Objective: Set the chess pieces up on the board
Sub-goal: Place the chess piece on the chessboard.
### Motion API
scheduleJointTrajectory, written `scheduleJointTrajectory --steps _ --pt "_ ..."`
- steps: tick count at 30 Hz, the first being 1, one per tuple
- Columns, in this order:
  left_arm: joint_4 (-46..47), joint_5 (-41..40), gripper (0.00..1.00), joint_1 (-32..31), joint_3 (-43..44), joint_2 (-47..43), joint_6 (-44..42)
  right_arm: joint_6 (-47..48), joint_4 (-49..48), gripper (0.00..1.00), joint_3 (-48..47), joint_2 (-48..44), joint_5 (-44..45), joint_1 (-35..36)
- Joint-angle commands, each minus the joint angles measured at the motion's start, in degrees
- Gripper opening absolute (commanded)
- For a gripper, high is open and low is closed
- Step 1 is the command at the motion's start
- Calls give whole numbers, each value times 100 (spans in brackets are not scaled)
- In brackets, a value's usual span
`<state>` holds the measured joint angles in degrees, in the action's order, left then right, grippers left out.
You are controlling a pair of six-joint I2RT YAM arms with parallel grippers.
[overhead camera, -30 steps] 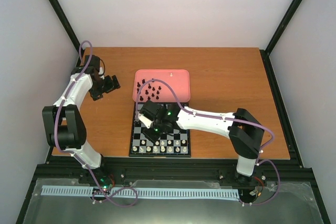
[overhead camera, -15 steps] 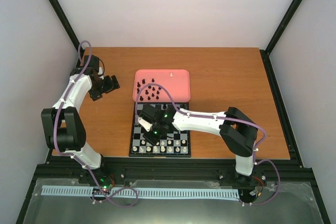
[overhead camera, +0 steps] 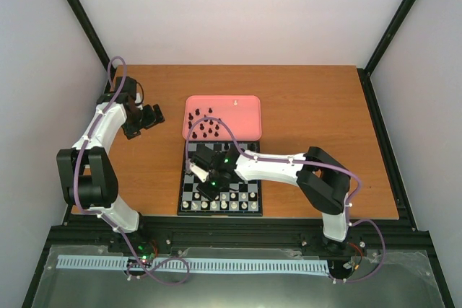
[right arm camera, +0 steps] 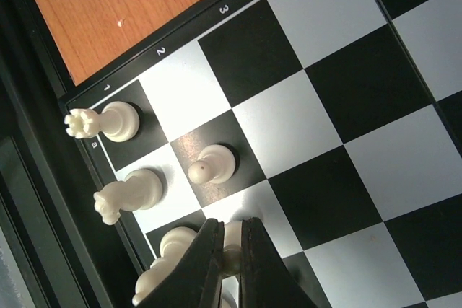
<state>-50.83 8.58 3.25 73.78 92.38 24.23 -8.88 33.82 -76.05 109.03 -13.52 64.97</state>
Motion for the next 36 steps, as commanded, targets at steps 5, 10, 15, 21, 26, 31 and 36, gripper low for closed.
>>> scheduleJointTrajectory --steps 5,10,15,21,26,31,36 --pt "68 -5 100 -25 80 -27 12 72 -28 7 -105 225 167 33" --pt "84 0 100 -26 35 -40 3 108 45 8 -196 315 206 33" --pt "73 -14 100 -26 31 -68 -6 136 69 13 -166 220 253 33" --pt "53 -40 100 -26 49 -97 -1 156 83 21 -83 48 299 34" --pt "42 -39 100 -26 58 -103 -6 136 72 33 0 -186 390 35" --pt "31 -40 100 -26 66 -143 -4 139 178 42 -85 -355 559 33" --pt "15 -43 100 -26 74 -172 -13 226 422 44 -450 -484 812 -9"
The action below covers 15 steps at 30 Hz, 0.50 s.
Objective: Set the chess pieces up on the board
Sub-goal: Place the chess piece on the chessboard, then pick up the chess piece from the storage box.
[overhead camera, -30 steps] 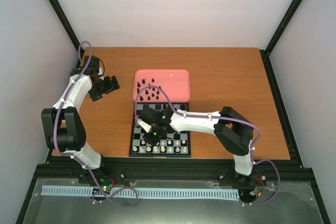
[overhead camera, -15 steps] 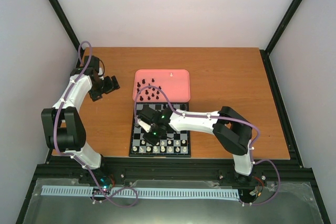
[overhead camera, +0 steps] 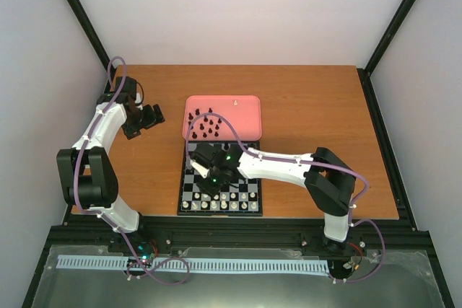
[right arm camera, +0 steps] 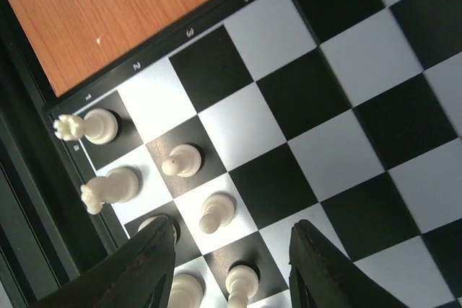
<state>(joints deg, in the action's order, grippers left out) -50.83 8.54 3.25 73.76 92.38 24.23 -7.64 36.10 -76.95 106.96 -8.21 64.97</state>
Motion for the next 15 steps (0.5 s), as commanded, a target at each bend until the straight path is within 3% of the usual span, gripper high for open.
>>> scheduleJointTrajectory --steps 1,8,15 --pt "20 -41 100 -26 78 -180 -12 119 251 46 -464 -311 312 -43" --pt "-5 -106 100 -25 145 -222 -23 7 539 53 -1405 -261 449 -1034" --pt "-24 -67 100 -26 217 -198 -30 -485 491 49 -3158 1082 937 -2491"
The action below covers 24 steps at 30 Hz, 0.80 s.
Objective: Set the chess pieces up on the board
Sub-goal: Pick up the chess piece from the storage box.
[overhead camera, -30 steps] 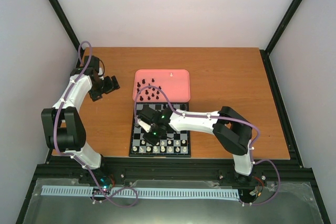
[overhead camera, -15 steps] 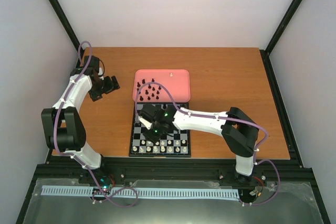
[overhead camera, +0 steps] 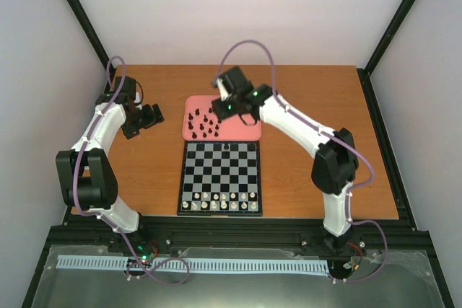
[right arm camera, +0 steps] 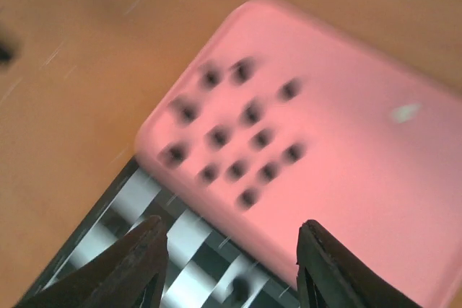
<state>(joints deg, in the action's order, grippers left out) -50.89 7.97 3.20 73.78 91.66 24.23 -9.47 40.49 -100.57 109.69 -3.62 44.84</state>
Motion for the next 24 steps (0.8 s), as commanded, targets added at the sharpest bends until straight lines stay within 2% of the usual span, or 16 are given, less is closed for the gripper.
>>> scheduleJointTrajectory --steps 1,5,10,24 --pt "-21 -3 100 -21 211 -108 -40 -349 93 49 -1109 1059 560 -590" --pt "-13 46 100 -21 219 3 -35 -445 267 47 -2177 2188 541 -919" --pt "-18 75 100 -21 289 151 -29 -477 507 43 -3296 3131 644 -1091" --pt "41 124 100 -20 198 426 -39 -755 334 39 -3780 3910 1044 -1378"
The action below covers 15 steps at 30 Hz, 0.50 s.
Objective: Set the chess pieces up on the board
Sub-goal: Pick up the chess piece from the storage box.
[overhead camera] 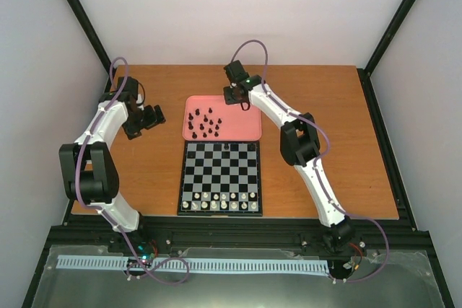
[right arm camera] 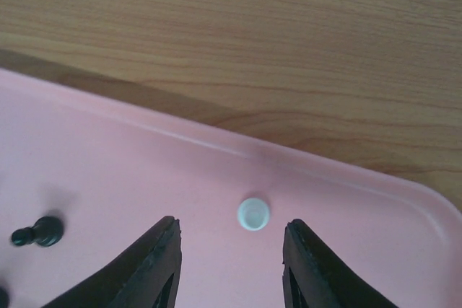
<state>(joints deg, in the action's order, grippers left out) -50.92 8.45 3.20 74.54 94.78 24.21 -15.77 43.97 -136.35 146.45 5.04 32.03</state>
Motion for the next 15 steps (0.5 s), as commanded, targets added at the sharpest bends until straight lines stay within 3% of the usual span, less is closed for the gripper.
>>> scheduleJointTrajectory --steps 1,5,15 --pt "42 82 100 -19 126 137 -34 -138 1 39 -255 287 166 -120" --pt "38 108 100 -21 188 255 -28 -183 47 32 -449 471 -2 -187" --pt "19 118 100 -21 259 366 -19 -170 9 31 -635 677 -223 -256"
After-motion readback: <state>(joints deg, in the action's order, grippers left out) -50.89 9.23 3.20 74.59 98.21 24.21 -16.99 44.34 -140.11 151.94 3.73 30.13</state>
